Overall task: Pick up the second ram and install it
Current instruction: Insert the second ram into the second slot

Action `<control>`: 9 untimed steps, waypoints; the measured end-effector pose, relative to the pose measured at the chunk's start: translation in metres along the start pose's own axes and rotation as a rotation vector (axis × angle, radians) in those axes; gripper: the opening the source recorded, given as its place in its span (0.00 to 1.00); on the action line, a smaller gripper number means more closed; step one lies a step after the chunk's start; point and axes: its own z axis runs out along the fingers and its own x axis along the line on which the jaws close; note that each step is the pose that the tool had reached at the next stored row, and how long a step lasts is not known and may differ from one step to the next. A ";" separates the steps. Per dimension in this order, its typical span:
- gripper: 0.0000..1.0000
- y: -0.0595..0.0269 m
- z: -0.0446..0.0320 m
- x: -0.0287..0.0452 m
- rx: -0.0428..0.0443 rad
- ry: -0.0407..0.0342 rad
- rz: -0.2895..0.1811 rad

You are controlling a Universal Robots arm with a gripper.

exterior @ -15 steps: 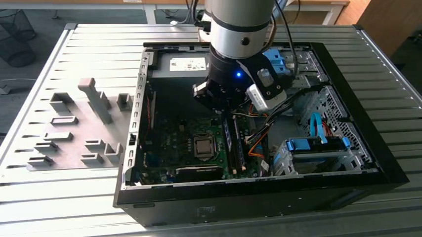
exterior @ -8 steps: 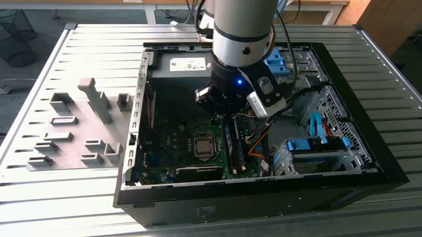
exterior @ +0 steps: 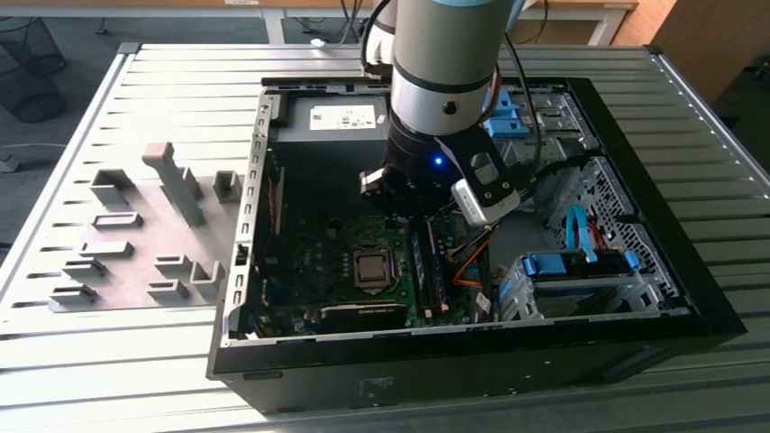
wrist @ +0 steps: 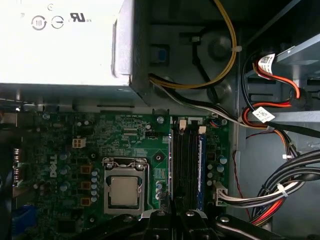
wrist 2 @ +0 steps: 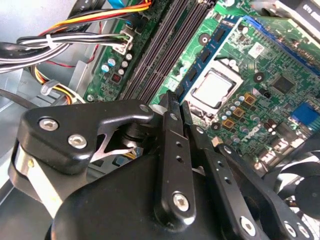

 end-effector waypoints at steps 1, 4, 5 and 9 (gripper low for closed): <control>0.14 0.0000 0.0001 -0.0001 -0.0001 0.0000 0.000; 0.14 0.0000 0.0001 0.0000 -0.0002 0.0000 0.000; 0.14 0.0000 0.0001 0.0000 -0.0001 0.0000 0.000; 0.14 0.0000 0.0001 0.0000 -0.0002 0.0000 0.000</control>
